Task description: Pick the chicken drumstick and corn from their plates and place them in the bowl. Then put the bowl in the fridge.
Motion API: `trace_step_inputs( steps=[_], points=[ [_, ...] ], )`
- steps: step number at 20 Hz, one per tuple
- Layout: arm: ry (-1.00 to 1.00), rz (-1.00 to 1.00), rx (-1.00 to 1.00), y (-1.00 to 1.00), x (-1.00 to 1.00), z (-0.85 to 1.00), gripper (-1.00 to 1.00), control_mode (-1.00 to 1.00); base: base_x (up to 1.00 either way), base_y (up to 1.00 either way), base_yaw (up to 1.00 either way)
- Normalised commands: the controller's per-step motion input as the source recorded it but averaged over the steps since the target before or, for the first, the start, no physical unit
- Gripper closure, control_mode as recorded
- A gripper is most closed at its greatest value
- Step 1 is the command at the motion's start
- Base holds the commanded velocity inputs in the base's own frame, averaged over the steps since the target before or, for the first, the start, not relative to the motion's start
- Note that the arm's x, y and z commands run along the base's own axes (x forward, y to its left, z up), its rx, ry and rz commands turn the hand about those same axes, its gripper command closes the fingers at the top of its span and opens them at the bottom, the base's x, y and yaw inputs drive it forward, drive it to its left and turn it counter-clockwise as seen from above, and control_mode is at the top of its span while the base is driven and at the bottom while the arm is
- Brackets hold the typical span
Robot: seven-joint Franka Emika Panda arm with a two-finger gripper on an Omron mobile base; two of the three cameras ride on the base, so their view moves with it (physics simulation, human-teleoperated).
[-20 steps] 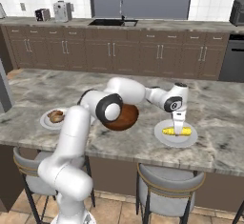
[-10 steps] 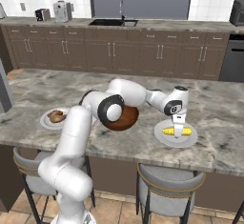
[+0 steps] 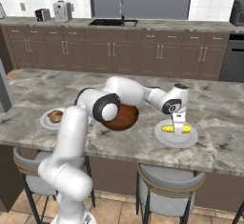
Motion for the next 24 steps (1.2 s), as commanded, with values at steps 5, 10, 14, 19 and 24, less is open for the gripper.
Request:
trace_step_inputs(
  steps=[5,10,14,19,24],
  points=[
    [-0.08,0.17,-0.04,0.32,-0.23,0.56,1.00,-1.00,0.00,0.00,0.00],
    [-0.04,0.19,-0.08,0.45,-0.19,0.58,1.00,-1.00,0.00,0.00,0.00],
    [-0.14,0.11,-0.08,0.67,-0.17,0.32,1.00,-1.00,0.00,0.00,0.00],
    [-0.19,0.08,-0.08,0.78,-0.05,0.15,1.00,-1.00,0.00,0.00,0.00],
    [-0.08,0.07,0.00,0.71,0.03,0.06,1.00,-1.00,0.00,0.00,0.00]
  ],
)
